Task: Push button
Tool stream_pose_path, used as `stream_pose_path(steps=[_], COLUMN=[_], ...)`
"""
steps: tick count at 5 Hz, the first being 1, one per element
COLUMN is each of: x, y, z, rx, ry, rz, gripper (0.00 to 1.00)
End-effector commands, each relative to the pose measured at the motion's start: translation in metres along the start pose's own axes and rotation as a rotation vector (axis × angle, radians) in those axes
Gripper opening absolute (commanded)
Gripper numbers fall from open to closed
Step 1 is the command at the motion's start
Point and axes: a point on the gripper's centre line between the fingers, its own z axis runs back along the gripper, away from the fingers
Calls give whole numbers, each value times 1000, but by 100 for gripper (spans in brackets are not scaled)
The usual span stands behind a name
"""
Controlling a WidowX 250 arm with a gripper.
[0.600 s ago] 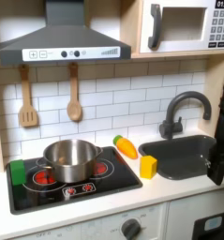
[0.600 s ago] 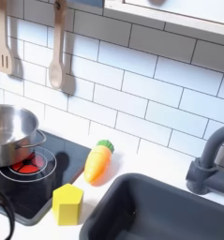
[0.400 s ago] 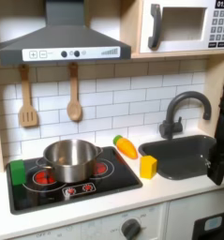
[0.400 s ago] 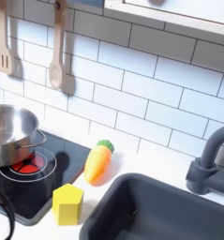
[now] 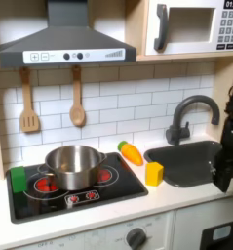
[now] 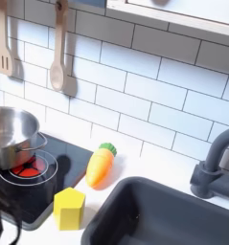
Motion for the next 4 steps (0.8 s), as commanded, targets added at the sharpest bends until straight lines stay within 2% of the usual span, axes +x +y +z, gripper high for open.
stream_pose_path(steps=[1, 2, 3, 4], x=[28, 43, 64, 78], y=[24, 34, 51, 63], z=[-10, -10, -1, 6], rx=[13, 19, 41, 50], ry=[-37, -58, -148, -191], rz=[85, 114, 141, 162], gripper=[0, 0, 0, 0])
